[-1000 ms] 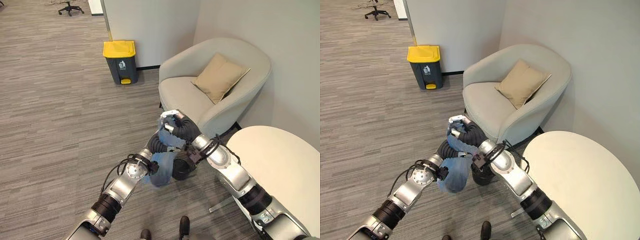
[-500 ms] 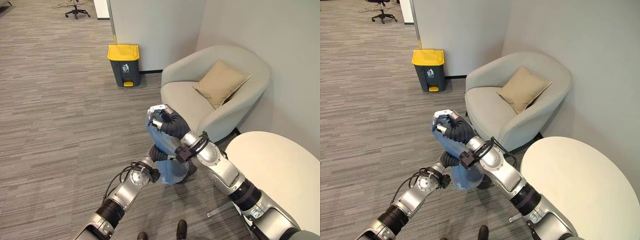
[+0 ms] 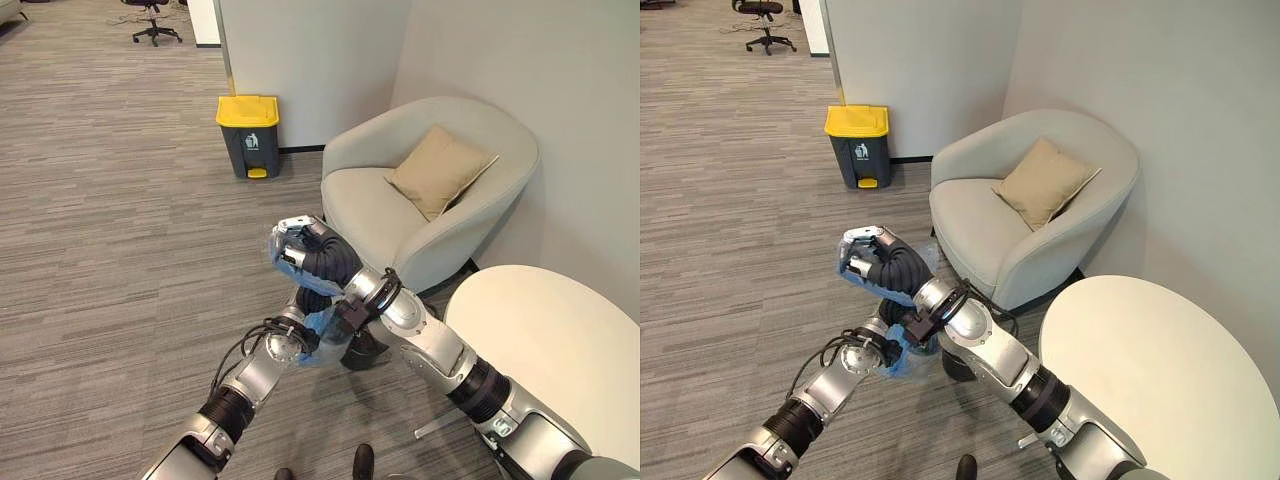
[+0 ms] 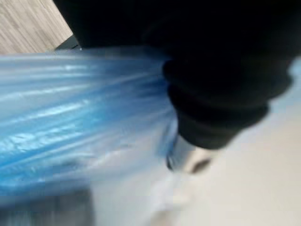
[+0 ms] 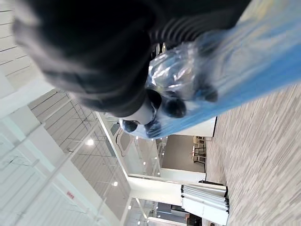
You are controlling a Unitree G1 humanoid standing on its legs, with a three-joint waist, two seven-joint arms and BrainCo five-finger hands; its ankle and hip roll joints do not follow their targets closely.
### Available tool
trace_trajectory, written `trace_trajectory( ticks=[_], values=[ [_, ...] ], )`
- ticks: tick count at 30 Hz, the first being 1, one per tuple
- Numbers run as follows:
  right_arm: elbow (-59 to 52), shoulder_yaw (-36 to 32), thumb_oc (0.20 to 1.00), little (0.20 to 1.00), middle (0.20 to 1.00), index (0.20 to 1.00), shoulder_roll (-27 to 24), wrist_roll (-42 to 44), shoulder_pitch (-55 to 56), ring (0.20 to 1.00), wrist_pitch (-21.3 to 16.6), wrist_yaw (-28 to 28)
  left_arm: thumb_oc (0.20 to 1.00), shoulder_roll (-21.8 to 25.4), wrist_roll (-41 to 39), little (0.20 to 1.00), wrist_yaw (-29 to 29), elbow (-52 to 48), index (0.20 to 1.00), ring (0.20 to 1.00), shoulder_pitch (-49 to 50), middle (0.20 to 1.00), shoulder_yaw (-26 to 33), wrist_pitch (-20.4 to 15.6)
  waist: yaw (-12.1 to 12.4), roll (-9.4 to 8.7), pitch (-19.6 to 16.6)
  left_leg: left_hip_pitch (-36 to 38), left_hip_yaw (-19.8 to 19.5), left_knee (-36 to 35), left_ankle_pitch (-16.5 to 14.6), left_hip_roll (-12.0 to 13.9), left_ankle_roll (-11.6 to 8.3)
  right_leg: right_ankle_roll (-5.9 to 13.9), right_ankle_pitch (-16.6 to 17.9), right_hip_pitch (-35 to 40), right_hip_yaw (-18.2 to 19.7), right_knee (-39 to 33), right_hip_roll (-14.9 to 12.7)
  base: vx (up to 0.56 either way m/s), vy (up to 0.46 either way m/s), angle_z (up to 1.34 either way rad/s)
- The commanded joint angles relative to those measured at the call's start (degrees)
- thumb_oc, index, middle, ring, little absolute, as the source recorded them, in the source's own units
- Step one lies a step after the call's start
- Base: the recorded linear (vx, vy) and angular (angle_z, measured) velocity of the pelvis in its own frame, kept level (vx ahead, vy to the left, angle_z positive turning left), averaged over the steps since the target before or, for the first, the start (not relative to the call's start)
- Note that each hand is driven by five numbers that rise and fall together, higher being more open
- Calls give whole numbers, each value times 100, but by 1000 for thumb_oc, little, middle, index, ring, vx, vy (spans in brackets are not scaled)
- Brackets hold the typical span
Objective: Gather garbage on tea table into small bin, then transfer packed bag to large trash can.
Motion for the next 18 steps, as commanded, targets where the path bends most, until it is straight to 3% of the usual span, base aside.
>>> trace_trajectory(
  ticks=[1, 4, 6, 7, 8, 18],
  values=[
    [-354, -164, 200, 200, 200, 200, 313, 128, -317, 200, -452, 131, 200, -93, -334, 200, 184, -240, 200, 200, -563, 200, 13, -490, -63, -27, -46, -88, -49, 30, -450, -27, -171, 513, -1210, 479, 194, 376, -148, 37, -3, -1],
    [-363, -203, 200, 200, 200, 200, 239, 35, -234, 200, -445, 163, 200, -65, -404, 200, 157, -360, 200, 200, -487, 200, 80, -518, -60, -21, -46, -79, -47, 32, -452, -24, -174, 516, -1210, 490, 192, 370, -151, 0, 0, 0],
    [-414, -361, 200, 200, 200, 200, -52, -561, 51, 200, -380, 205, 200, 30, -593, 200, 15, -685, 200, 200, -229, 200, 293, -601, -59, -7, -43, -62, -63, 33, -459, -24, -174, 517, -1221, 517, 183, 358, -155, 12, -16, 0],
    [-422, -358, 423, 423, 423, 423, -53, -565, 61, 423, -377, 204, 200, 32, -594, 200, 12, -693, 200, 200, -219, 200, 295, -597, -59, -5, -47, -59, -62, 32, -460, -23, -175, 517, -1221, 519, 183, 357, -154, 0, 0, 0],
    [-526, -530, 1000, 1000, 1000, 1000, -344, -1048, 269, 1000, -382, 179, 200, 108, -712, 200, -41, -883, 200, 200, 7, 200, 477, -643, -65, 8, -58, -45, -61, 33, -464, -28, -178, 521, -1230, 532, 179, 357, -146, 0, 0, 0],
    [-1115, -1626, 1000, 1000, 1000, 1000, -1681, -3675, 1275, 1000, -675, -406, 200, 609, -632, 200, 15, -1469, 200, 200, 1177, 200, 1442, -819, -119, 96, -95, -8, -83, 41, -450, 2, -189, 542, -1281, 578, 184, 354, -125, 7, -28, 0]
  ],
)
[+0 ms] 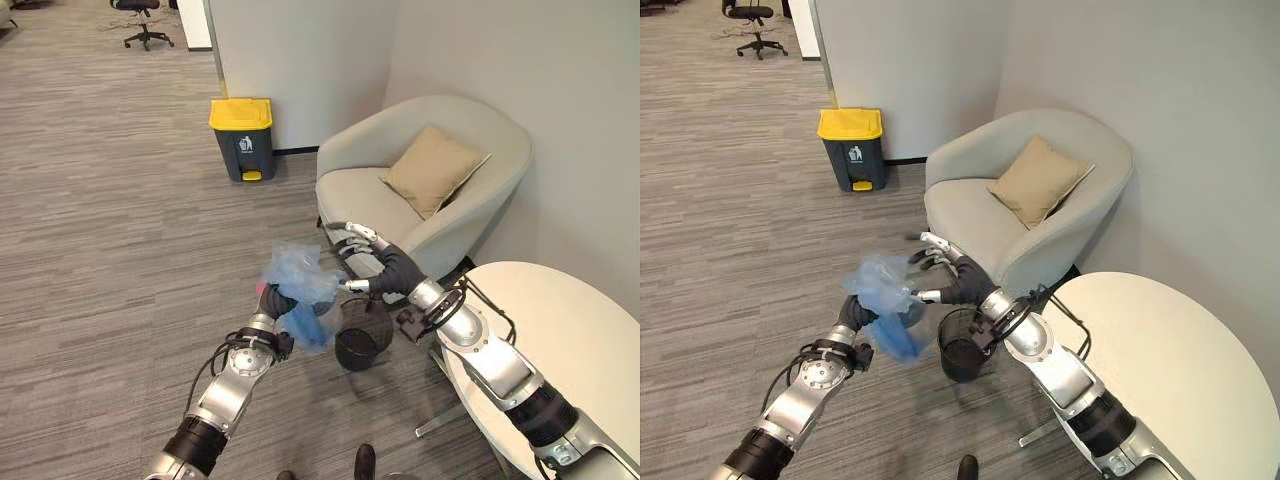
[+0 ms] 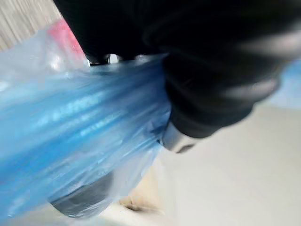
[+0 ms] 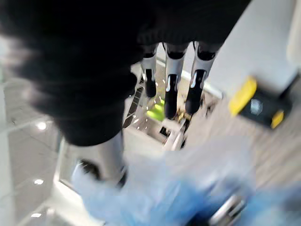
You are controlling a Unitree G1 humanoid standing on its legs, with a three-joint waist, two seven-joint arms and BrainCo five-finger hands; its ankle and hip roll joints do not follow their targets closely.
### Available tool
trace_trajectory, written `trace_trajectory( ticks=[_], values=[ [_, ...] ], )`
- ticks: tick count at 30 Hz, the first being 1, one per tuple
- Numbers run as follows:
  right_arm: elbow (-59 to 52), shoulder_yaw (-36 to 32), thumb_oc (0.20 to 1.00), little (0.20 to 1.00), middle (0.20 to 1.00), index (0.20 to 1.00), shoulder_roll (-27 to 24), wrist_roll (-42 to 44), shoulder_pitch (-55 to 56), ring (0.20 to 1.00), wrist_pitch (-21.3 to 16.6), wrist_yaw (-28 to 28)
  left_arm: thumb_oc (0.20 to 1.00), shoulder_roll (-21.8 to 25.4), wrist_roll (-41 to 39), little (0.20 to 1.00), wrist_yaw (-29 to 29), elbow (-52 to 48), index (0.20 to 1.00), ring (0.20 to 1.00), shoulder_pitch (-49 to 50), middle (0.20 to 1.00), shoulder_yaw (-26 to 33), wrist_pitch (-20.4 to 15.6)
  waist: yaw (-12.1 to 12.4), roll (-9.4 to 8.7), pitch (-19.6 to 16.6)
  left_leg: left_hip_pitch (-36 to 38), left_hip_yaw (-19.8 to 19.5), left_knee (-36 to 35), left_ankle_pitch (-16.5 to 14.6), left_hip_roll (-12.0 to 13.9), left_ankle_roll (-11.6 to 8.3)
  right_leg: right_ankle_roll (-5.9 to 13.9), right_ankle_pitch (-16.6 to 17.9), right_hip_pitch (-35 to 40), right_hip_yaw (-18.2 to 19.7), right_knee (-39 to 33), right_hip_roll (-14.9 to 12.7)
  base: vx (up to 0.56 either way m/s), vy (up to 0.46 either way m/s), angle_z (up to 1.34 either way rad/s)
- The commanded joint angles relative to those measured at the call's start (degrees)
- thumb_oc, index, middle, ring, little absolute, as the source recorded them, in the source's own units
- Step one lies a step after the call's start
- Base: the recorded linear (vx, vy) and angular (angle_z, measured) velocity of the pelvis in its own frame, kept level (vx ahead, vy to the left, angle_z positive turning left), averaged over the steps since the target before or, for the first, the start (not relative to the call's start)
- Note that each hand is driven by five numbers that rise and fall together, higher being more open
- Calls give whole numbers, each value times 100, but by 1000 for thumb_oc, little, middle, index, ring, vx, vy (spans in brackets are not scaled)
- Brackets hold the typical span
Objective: Gather garbage on tea table into small bin, then transfer packed bag to large trash can.
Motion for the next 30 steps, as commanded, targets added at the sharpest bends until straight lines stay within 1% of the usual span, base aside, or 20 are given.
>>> trace_trajectory(
  ticks=[1, 2, 3, 6, 8, 9, 10, 13, 15, 17, 21, 22, 23, 24, 25, 26, 27, 28, 29, 30],
  values=[
    [-331, -266, 1000, 1000, 1000, 1000, 114, -810, -178, 1000, -471, -437, 200, 167, -52, 200, 68, -210, 200, 200, -309, 200, 161, -548, 3, -53, -109, -39, -88, 56, -446, -22, -191, 515, -1266, 530, 185, 364, -140, 3, -54, -1],
    [-231, -577, 1000, 1000, 1000, 1000, 6, -916, 224, 1000, -426, -473, 200, 208, -107, 200, 39, -162, 200, 200, 25, 200, 450, -523, -6, -36, -112, -36, -106, 61, -434, -16, -194, 506, -1274, 546, 183, 355, -130, 4, -37, 0],
    [-240, -580, 1000, 1000, 1000, 1000, 6, -916, 237, 1000, -424, -471, 200, 210, -108, 200, 37, -170, 200, 200, 36, 200, 448, -520, -6, -37, -120, -37, -108, 60, -433, -16, -195, 506, -1274, 547, 181, 353, -130, -5, -34, 2],
    [1, -951, 1000, 1000, 1000, 1000, 0, -774, 787, 1000, -345, -392, 200, 242, -204, 200, -79, -75, 200, 200, 376, 200, 780, -496, -11, -13, -104, -43, -124, 68, -414, -12, -206, 494, -1282, 562, 149, 340, -117, -13, -22, 1],
    [317, -1212, 1000, 1000, 1000, 1000, 9, -667, 1193, 1000, -264, -324, 200, 264, -328, 200, -205, 75, 200, 200, 568, 200, 981, -479, -19, -6, -94, -61, -136, 78, -397, -4, -216, 489, -1291, 555, 128, 344, -111, -40, -46, 2],
    [639, -1425, 1000, 1000, 1000, 1000, 45, -539, 1521, 1000, -175, -231, 200, 293, -462, 200, -351, 231, 200, 200, 748, 200, 1192, -474, -24, 6, -69, -83, -146, 90, -378, 9, -227, 482, -1304, 547, 113, 350, -104, -37, -37, 3],
    [640, -1426, 1000, 1000, 1000, 1000, 47, -537, 1530, 1000, -179, -229, 200, 298, -466, 200, -355, 229, 200, 200, 756, 200, 1190, -475, -25, 4, -77, -86, -148, 92, -380, 9, -227, 481, -1306, 545, 110, 350, -104, -37, -40, 4],
    [1212, -1753, 1000, 1000, 1000, 1000, 101, -383, 2015, 1000, -71, -72, 200, 358, -650, 200, -606, 460, 200, 200, 1051, 200, 1528, -472, -27, 19, -25, -126, -188, 124, -355, 32, -249, 461, -1345, 527, 69, 379, -88, -37, -41, 2],
    [1405, -1803, 1000, 1000, 1000, 1000, 123, -373, 2095, 1000, -44, -41, 200, 368, -682, 200, -669, 539, 200, 200, 1129, 200, 1619, -460, -25, 25, -15, -138, -193, 135, -351, 35, -256, 456, -1352, 526, 56, 381, -85, -28, -39, 4],
    [1970, -1986, 1000, 1000, 1000, 1000, 148, -334, 2341, 1000, 35, 38, 200, 387, -779, 200, -856, 843, 200, 200, 1374, 200, 1860, -418, -1, 54, 70, -214, -234, 208, -326, 54, -285, 432, -1374, 499, 4, 400, -72, -50, -50, 9],
    [2474, -2162, 1000, 1000, 1000, 1000, 251, -251, 2453, 1000, 80, 54, 200, 354, -848, 200, -1023, 1183, 200, 200, 1613, 200, 2055, -377, 52, 80, 259, -425, -312, 435, -326, 55, -309, 395, -1367, 429, -56, 395, -75, -79, -45, 8],
    [2576, -2265, 1000, 1000, 1000, 1000, 301, -161, 2459, 1000, 64, -7, 200, 368, -806, 200, -1007, 1291, 200, 200, 1638, 200, 2110, -362, 66, 85, 358, -575, -314, 558, -320, 57, -331, 387, -1345, 376, -94, 381, -92, -183, -32, 22],
    [2677, -2356, 1000, 1000, 1000, 1000, 379, -16, 2441, 1000, 76, -50, 200, 307, -848, 200, -1043, 1340, 200, 200, 1682, 200, 2130, -345, 103, 92, 481, -842, -324, 823, -313, 37, -366, 389, -1310, 307, -198, 348, -140, -220, -30, 29],
    [2725, -2388, 1000, 1000, 1000, 1000, 425, 71, 2403, 1000, 51, -106, 200, 284, -877, 200, -1000, 1432, 200, 200, 1615, 200, 2133, -349, 121, 77, 593, -1068, -268, 1019, -295, 42, -401, 392, -1281, 257, -287, 334, -193, -220, -14, 36],
    [2762, -2416, 1000, 1000, 1000, 1000, 453, 83, 2368, 1000, 49, -167, 200, 238, -908, 200, -985, 1473, 200, 200, 1574, 200, 2116, -347, 120, 62, 657, -1203, -101, 1090, -275, 86, -421, 401, -1259, 205, -379, 331, -246, -134, -8, 40],
    [2769, -2416, 1000, 1000, 1000, 1000, 454, 83, 2360, 1000, 46, -169, 200, 238, -908, 200, -984, 1477, 200, 200, 1567, 200, 2116, -348, 114, 63, 648, -1233, -108, 1114, -283, 87, -421, 401, -1258, 189, -385, 333, -245, -132, 39, 58],
    [2806, -2429, 1000, 1000, 1000, 1000, 525, 72, 2306, 1000, 63, -291, 200, 162, -912, 200, -972, 1570, 200, 200, 1487, 200, 2081, -331, 91, 101, 671, -1354, 467, 1190, -255, 266, -415, 429, -1220, 82, -650, 308, -337, -20, 52, 60],
    [2841, -2413, 1000, 1000, 1000, 1000, 538, 69, 2283, 1000, 69, -324, 200, 171, -905, 200, -962, 1588, 200, 200, 1447, 200, 2054, -334, 67, 117, 656, -1301, 675, 1209, -367, 344, -436, 466, -1281, 111, -707, 293, -355, -16, 61, 65],
    [2855, -2399, 1000, 1000, 1000, 1000, 556, 66, 2252, 1000, 67, -353, 200, 165, -892, 200, -966, 1606, 200, 200, 1411, 200, 2022, -334, 56, 127, 665, -1277, 872, 1253, -418, 412, -425, 477, -1270, 100, -773, 299, -371, -31, 38, 76],
    [2875, -2368, 1000, 1000, 1000, 1000, 584, 65, 2220, 1000, 61, -396, 200, 179, -882, 200, -950, 1612, 200, 200, 1351, 200, 1979, -346, 37, 123, 716, -1305, 1160, 1320, -365, 492, -363, 463, -1183, 36, -935, 343, -431, -19, 58, 90]
  ],
)
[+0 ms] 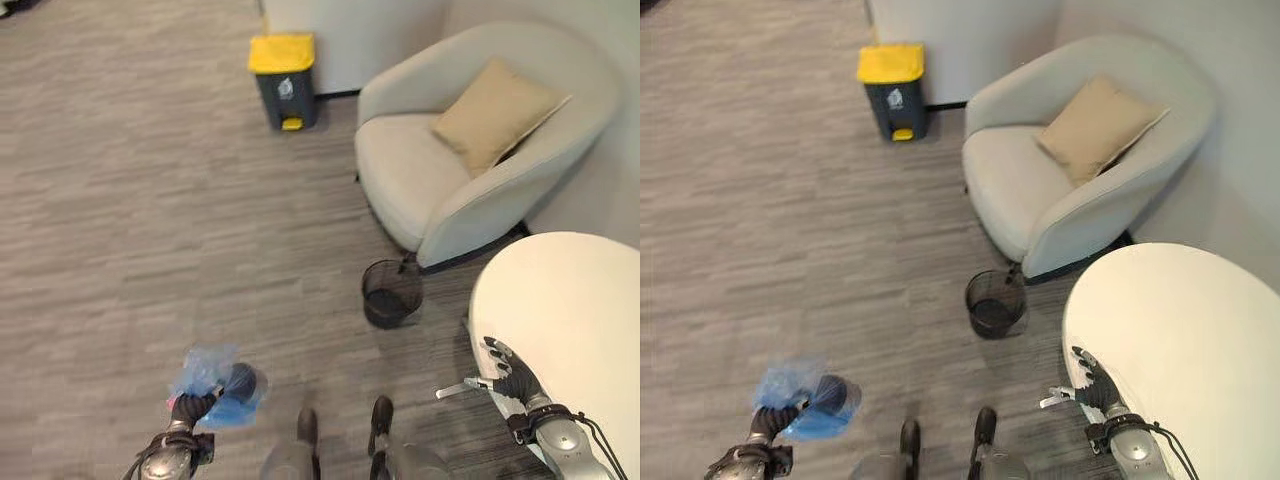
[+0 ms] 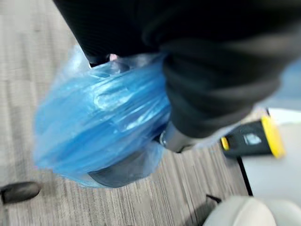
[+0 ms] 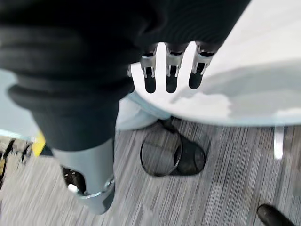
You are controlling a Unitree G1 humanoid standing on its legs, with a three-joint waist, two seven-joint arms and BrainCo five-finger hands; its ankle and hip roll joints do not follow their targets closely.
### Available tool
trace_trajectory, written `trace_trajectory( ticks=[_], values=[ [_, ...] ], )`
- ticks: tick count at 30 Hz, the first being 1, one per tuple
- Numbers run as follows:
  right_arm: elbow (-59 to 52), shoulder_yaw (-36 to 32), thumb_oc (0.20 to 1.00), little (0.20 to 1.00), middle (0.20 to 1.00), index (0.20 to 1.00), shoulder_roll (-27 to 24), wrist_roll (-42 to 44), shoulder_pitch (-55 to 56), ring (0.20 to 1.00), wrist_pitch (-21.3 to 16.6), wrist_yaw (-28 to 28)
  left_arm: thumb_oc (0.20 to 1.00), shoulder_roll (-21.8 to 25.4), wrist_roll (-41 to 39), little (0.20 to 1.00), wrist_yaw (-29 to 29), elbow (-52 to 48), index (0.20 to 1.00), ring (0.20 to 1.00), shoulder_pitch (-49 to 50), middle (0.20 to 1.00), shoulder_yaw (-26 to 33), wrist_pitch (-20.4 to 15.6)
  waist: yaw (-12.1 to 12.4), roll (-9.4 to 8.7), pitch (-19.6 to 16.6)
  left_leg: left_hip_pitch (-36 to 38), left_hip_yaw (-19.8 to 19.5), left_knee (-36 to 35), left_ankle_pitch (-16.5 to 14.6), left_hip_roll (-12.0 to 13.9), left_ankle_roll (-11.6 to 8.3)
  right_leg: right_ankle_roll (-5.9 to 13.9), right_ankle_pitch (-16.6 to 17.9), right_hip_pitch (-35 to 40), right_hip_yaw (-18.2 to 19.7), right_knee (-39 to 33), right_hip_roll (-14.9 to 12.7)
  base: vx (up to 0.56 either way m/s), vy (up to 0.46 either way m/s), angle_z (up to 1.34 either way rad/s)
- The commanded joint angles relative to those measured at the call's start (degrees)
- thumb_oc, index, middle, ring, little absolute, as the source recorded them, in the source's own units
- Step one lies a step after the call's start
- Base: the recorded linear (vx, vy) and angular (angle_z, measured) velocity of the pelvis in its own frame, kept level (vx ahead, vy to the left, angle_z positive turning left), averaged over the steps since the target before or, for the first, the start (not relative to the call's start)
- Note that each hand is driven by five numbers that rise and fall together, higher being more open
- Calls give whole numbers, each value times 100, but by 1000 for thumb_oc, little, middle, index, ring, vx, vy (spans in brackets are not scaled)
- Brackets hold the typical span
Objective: Gather garbage on tea table into small bin, then transfer packed bag to large trash can.
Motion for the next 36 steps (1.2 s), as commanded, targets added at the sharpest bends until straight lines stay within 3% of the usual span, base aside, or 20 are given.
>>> trace_trajectory(
  ticks=[1, 5, 7, 11, 12, 14, 18, 19, 20, 21, 22, 26, 28, 29, 30, 32, 33, 35, 36],
  values=[
    [-82, 46, 1000, 1000, 1000, 1000, -20, 175, -334, 1000, -204, -258, 200, 436, -190, 200, 67, -323, 200, 200, -113, 200, 141, -308, 1, -182, -275, -123, 432, 527, -249, 121, -193, 711, -1189, 424, 98, 421, -255, 13, 118, 71],
    [32, 209, 1000, 1000, 1000, 1000, 65, 60, -416, 1000, -113, -292, 200, 466, -111, 200, 80, -311, 200, 200, -179, 200, 43, -314, 61, -202, -245, -113, 332, 494, -354, 63, -129, 743, -1237, 430, -80, 645, -396, 102, 172, 62],
    [118, 362, 1000, 1000, 1000, 1000, 139, 25, -533, 1000, -99, -307, 200, 491, -104, 200, 116, -317, 200, 200, -230, 200, -4, -320, 160, -244, -229, -137, 153, 476, -468, -100, -7, 800, -1322, 376, -63, 899, -515, 81, 231, 32],
    [86, 449, 1000, 1000, 1000, 1000, 295, -17, -648, 1000, -76, -315, 200, 633, -72, 200, 163, -380, 200, 200, -390, 200, -49, -315, 226, -266, -114, -12, -50, 357, -607, -359, 225, 940, -1416, -74, 195, 2121, -852, 85, 198, 9],
    [89, 453, 1000, 1000, 1000, 1000, 337, 4, -674, 1000, -81, -344, 200, 676, -48, 200, 190, -373, 200, 200, -466, 200, -92, -326, 192, -256, -53, -56, -81, 344, -487, -411, 298, 890, -1282, -311, 385, 2368, -764, 28, 132, 8],
    [45, 449, 1000, 1000, 1000, 1000, 344, 13, -653, 1000, -86, -356, 200, 689, -46, 200, 194, -397, 200, 200, -502, 200, -136, -336, 106, -214, 16, 50, -238, 290, -528, -513, 354, 860, -1301, -666, 877, 2652, -477, 74, 108, 16],
    [62, 467, 1000, 1000, 1000, 1000, 307, 83, -727, 1000, -107, -397, 200, 658, -101, 200, 196, -384, 200, 200, -588, 200, -204, -346, 56, -188, 118, 223, -434, 216, -675, -671, 417, 790, -1104, -1057, 904, 2259, -404, 180, 43, 40],
    [58, 453, 1000, 1000, 1000, 1000, 293, 116, -727, 1000, -106, -403, 200, 641, -110, 200, 194, -371, 200, 200, -605, 200, -226, -345, 32, -193, 141, 311, -524, 223, -768, -735, 434, 804, -995, -1167, 910, 2132, -367, 425, -20, 29],
    [10, 429, 1000, 1000, 1000, 1000, 262, 116, -707, 1000, -86, -397, 200, 593, -115, 200, 188, -338, 200, 200, -613, 200, -214, -334, -18, -231, 138, 515, -649, 220, -960, -863, 434, 879, -673, -1382, 822, 1676, -422, 380, -26, 45],
    [9, 428, 1000, 1000, 1000, 1000, 257, 116, -702, 1000, -85, -397, 200, 587, -115, 200, 188, -337, 200, 200, -611, 200, -217, -335, -23, -204, 150, 539, -662, 231, -994, -840, 430, 883, -693, -1349, 804, 1679, -403, 640, -113, 56],
    [-49, 403, 1000, 1000, 1000, 1000, 255, 111, -634, 1000, -74, -405, 200, 524, -75, 200, 179, -309, 200, 200, -605, 200, -256, -317, -122, -219, 139, 816, -818, 218, -1176, -912, 370, 966, -479, -1614, 723, 1356, -437, 386, -80, 47],
    [-122, 343, 1000, 1000, 1000, 1000, 261, 113, -455, 1000, -74, -368, 200, 519, 10, 200, 103, -404, 200, 200, -557, 200, -334, -304, -271, -239, 9, 1190, -1074, 191, -1452, -873, 216, 971, -402, -1639, 837, 1287, -467, 474, -186, 61],
    [-65, 321, 1000, 1000, 1000, 1000, 215, 128, -410, 1000, -104, -383, 200, 518, 7, 200, 96, -393, 200, 200, -552, 200, -364, -302, -352, -199, -89, 1271, -1063, 354, -1540, -675, 50, 883, -478, -1548, 807, 1415, -464, 481, -339, 84],
    [-67, 257, 1000, 1000, 1000, 1000, 167, 185, -331, 1000, -141, -387, 200, 519, 24, 200, 42, -443, 200, 200, -530, 200, -394, -286, -446, -116, -174, 1103, -940, 1073, -1157, -246, -235, 719, -722, -1233, 667, 1444, -328, 602, -508, 98],
    [-40, 245, 1000, 1000, 1000, 1000, 102, 243, -333, 1000, -163, -405, 200, 498, -11, 200, 45, -433, 200, 200, -548, 200, -394, -298, -491, -126, -208, 887, -920, 1624, -771, -126, -285, 568, -857, -996, 658, 1354, -161, 478, -412, 74],
    [-11, 232, 1000, 1000, 1000, 1000, 75, 244, -325, 1000, -147, -408, 200, 492, -22, 200, 58, -377, 200, 200, -576, 200, -414, -297, -496, -119, -205, 813, -898, 1751, -603, -67, -279, 503, -968, -873, 658, 1321, -90, 276, -176, -9],
    [31, 249, 1000, 1000, 1000, 1000, 30, 278, -387, 1000, -136, -429, 200, 469, -48, 200, 65, -350, 200, 200, -676, 200, -471, -291, -440, -158, -147, 429, -915, 1691, -707, -143, -111, 447, -1152, -698, 804, 1265, -21, 370, -179, -50],
    [95, 250, 1000, 1000, 1000, 1000, -23, 297, -468, 1000, -156, -475, 200, 467, -20, 200, 67, -393, 200, 200, -705, 200, -520, -304, -361, -240, -82, -100, -911, 1562, -959, -286, -18, 458, -1264, -509, 873, 1209, -46, 332, -108, -2],
    [106, 244, 1000, 1000, 1000, 1000, -18, 307, -500, 1000, -155, -485, 200, 492, -1, 200, 71, -391, 200, 200, -719, 200, -524, -304, -275, -268, -33, -432, -908, 1370, -792, -370, -47, 454, -1316, -377, 956, 1179, 1, 278, -48, -26]
  ],
)
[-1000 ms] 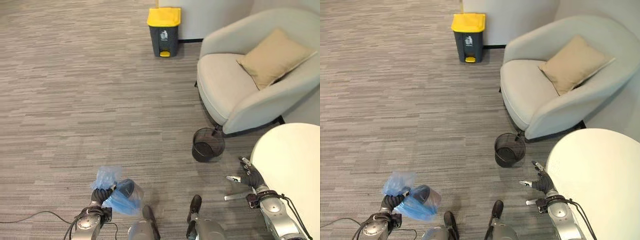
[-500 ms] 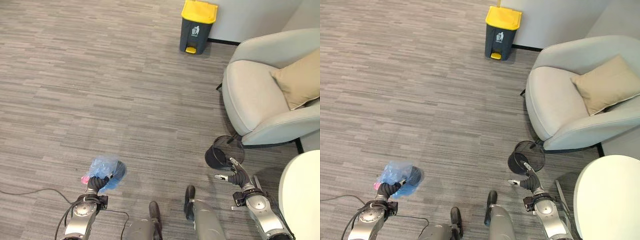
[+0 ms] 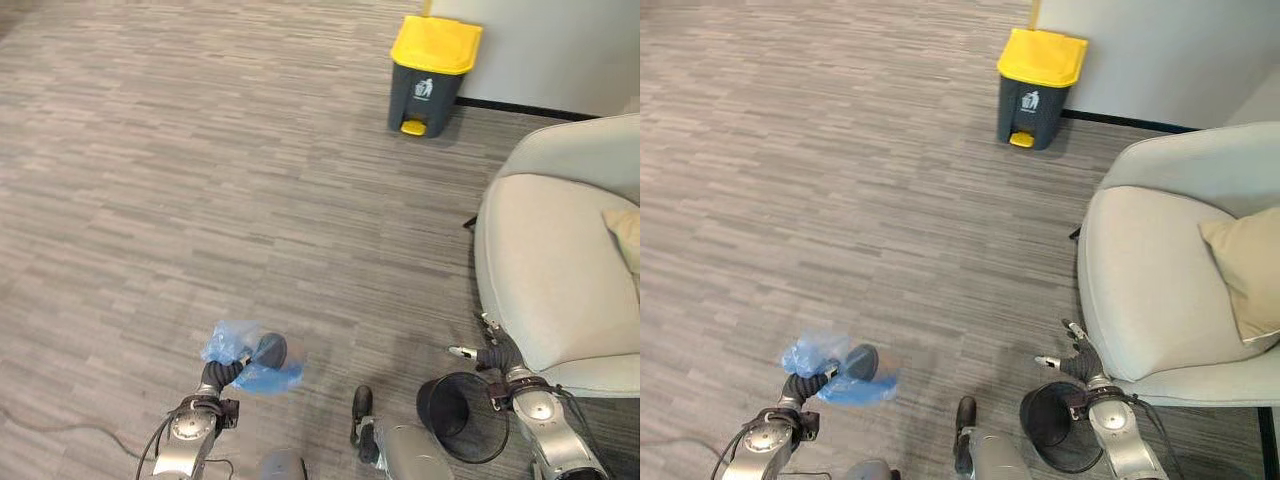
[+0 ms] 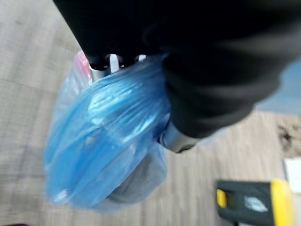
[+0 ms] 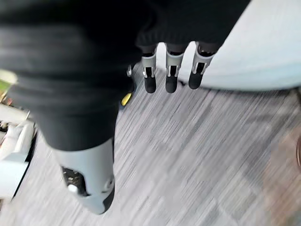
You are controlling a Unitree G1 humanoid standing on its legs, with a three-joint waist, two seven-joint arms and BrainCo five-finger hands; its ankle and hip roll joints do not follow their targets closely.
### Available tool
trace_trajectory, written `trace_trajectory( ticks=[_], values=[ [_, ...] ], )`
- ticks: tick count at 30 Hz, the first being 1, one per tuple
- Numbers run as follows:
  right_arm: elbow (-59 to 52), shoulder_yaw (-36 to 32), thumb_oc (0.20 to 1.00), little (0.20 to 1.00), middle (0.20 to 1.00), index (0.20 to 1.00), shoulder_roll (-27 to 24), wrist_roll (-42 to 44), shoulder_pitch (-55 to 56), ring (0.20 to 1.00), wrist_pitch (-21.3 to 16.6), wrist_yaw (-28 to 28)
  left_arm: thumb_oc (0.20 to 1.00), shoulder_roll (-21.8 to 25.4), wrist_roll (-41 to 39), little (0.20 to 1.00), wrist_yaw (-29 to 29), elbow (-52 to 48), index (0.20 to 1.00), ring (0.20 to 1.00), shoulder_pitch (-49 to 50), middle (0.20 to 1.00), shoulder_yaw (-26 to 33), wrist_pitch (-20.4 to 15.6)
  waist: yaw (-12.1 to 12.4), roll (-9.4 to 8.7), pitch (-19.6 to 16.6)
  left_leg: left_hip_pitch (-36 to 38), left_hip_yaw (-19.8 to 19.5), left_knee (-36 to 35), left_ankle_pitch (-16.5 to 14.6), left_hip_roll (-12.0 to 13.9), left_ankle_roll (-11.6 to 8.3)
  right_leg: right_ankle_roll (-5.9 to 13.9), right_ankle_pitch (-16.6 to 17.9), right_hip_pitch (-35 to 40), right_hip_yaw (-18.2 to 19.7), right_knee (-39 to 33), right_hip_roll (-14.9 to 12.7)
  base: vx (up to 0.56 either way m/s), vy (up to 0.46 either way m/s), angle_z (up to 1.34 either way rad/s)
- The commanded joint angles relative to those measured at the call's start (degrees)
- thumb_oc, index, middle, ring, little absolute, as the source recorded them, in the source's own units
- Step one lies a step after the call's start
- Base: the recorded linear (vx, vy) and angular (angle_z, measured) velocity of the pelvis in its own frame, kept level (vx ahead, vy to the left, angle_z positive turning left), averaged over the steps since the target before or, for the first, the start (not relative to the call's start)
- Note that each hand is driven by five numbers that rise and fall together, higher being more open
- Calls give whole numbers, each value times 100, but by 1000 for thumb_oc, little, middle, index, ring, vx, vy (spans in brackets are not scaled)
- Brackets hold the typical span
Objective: Gather garbage on tea table into small bin, then transfer packed bag to large trash can.
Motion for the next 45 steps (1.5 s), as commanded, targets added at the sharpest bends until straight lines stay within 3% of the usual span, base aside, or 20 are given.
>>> trace_trajectory(
  ticks=[1, 2, 3, 5, 10, 13, 15, 18, 19, 23, 26, 30, 32, 33, 34, 35, 36, 37, 40, 45],
  values=[
    [-159, 35, 1000, 1000, 1000, 1000, -72, 183, -47, 1000, -202, -133, 200, 357, 3, 200, 70, -229, 200, 200, -7, 200, 88, -251, 151, 3, 70, -441, 193, -836, 401, -260, 93, 1053, -319, -44, -34, 72, -496, 406, 24, -72],
    [-91, 51, 1000, 1000, 1000, 1000, -33, 172, -77, 1000, -191, -188, 200, 363, 0, 200, 76, -262, 200, 200, 14, 200, 78, -240, 311, 20, 87, -797, 105, -1243, 895, -333, 2, 1054, -409, 214, 108, 12, -349, 503, 115, -84],
    [-39, 47, 1000, 1000, 1000, 1000, 9, 180, -77, 1000, -194, -220, 200, 370, 5, 200, 80, -305, 200, 200, 37, 200, 76, -245, 371, 31, 69, -946, 43, -1403, 1147, -361, -30, 1043, -492, 392, 233, 4, -273, 510, 153, -122],
    [-30, 44, 1000, 1000, 1000, 1000, 36, 166, -60, 1000, -182, -195, 200, 383, -7, 200, 59, -354, 200, 200, 79, 200, 84, -232, 444, 47, 53, -898, 71, -1506, 1164, -350, -5, 1052, -586, 551, 383, 37, -241, 396, 203, -131],
    [-20, 71, 1000, 1000, 1000, 1000, 200, 87, -178, 1000, -124, -104, 200, 424, 15, 200, 40, -402, 200, 200, 251, 200, 194, -211, 526, -38, -129, -692, 218, -1309, 799, -399, 272, 1289, -667, 766, 724, 126, -582, 329, 243, -76],
    [-21, 132, 1000, 1000, 1000, 1000, 265, 52, -316, 1000, -116, -44, 200, 522, 16, 200, 65, -443, 200, 200, 251, 200, 291, -201, 592, -73, -124, -517, 342, -1323, 577, -452, 466, 1431, -601, 518, 825, 768, -707, 205, 192, -32],
    [-35, 215, 1000, 1000, 1000, 1000, 325, 59, -382, 1000, -121, -44, 200, 562, 2, 200, 126, -426, 200, 200, 189, 200, 324, -204, 580, -65, -77, -271, 434, -1429, 444, -499, 575, 1532, -283, 71, 744, 1329, -774, 191, 160, -33],
    [-60, 259, 1000, 1000, 1000, 1000, 320, 71, -438, 1000, -96, -22, 200, 557, -24, 200, 159, -415, 200, 200, 173, 200, 329, -207, 555, -61, -21, -83, 482, -1521, 351, -539, 605, 1526, -101, -193, 541, 1267, -875, 221, 81, -8],
    [-101, 287, 1000, 1000, 1000, 1000, 278, 76, -505, 1000, -69, -17, 200, 549, -78, 200, 157, -423, 200, 200, 210, 200, 335, -197, 501, -9, 54, 173, 480, -1611, 200, -585, 641, 1500, 26, -603, 296, 983, -898, 247, 53, -11],
    [-116, 306, 1000, 1000, 1000, 1000, 231, 82, -538, 1000, -64, -17, 200, 496, -120, 200, 155, -337, 200, 200, 200, 200, 316, -215, 424, 13, 148, 517, 423, -1652, -20, -665, 627, 1515, 250, -892, 36, 538, -969, 335, 10, -2],
    [-132, 242, 1000, 1000, 1000, 1000, 203, 71, -424, 1000, -34, -6, 200, 436, -113, 200, 127, -319, 200, 200, 174, 200, 333, -206, 285, 14, 184, 1070, 182, -1671, -388, -780, 505, 1640, 585, -1257, -210, -98, -1031, 488, -113, 26],
    [-207, 126, 1000, 1000, 1000, 1000, 184, 112, -178, 1000, -44, 32, 200, 423, -77, 200, 79, -347, 200, 200, 200, 200, 314, -199, 154, 58, 32, 1566, -98, -1725, -606, -634, 293, 1601, 691, -1234, -197, 40, -1068, 513, -236, 82],
    [-182, 93, 1000, 1000, 1000, 1000, 168, 124, -94, 1000, -55, 20, 200, 398, -75, 200, 44, -357, 200, 200, 257, 200, 296, -186, 100, 165, -79, 1627, -102, -1544, -359, -355, 66, 1491, 572, -1156, -313, 238, -1014, 486, -355, 120],
    [-188, 34, 1000, 1000, 1000, 1000, 110, 184, -4, 1000, -105, -23, 200, 354, -78, 200, 16, -374, 200, 200, 302, 200, 281, -166, 58, 263, -177, 1379, -145, -848, 244, -20, -151, 1277, 303, -937, -405, 297, -805, 659, -547, 63],
    [-135, 8, 1000, 1000, 1000, 1000, 16, 187, 13, 1000, -89, -53, 200, 320, -133, 200, 14, -346, 200, 200, 264, 200, 255, -164, 22, 303, -218, 1195, -105, -318, 758, 154, -210, 1082, 55, -659, -416, 216, -572, 606, -510, 22],
    [-105, -7, 1000, 1000, 1000, 1000, 2, 207, 10, 1000, -84, -79, 200, 316, -145, 200, 19, -336, 200, 200, 234, 200, 243, -158, 23, 284, -208, 1094, -72, -180, 848, 200, -181, 1030, -27, -579, -391, 202, -546, 529, -345, -15],
    [-59, -11, 1000, 1000, 1000, 1000, -33, 269, -40, 1000, -88, -106, 200, 268, -174, 200, 32, -307, 200, 200, 192, 200, 181, -151, 92, 215, -161, 714, -50, -402, 454, 10, 31, 1026, -169, -323, -273, 76, -507, 344, -154, -16],
    [-60, -39, 1000, 1000, 1000, 1000, -46, 280, -44, 1000, -95, -116, 200, 250, -158, 200, 25, -295, 200, 200, 187, 200, 162, -152, 106, 189, -146, 589, -7, -547, 263, -59, 72, 1056, -195, -263, -239, 18, -534, 300, -107, -37],
    [-26, -62, 1000, 1000, 1000, 1000, -51, 331, -92, 1000, -104, -151, 200, 261, -141, 200, 16, -267, 200, 200, 136, 200, 111, -168, 157, 74, -94, -7, 132, -619, 158, -244, 104, 1083, -184, -131, -201, -99, -633, 112, -24, -55],
    [116, -110, 1000, 1000, 1000, 1000, 66, 345, -70, 1000, -79, -276, 200, 304, -53, 200, 11, -281, 200, 200, 147, 200, 86, -136, 402, 59, -4, -743, 515, -1385, 994, -253, -22, 1125, -299, 549, -22, -458, -418, 284, 53, -84]
  ],
)
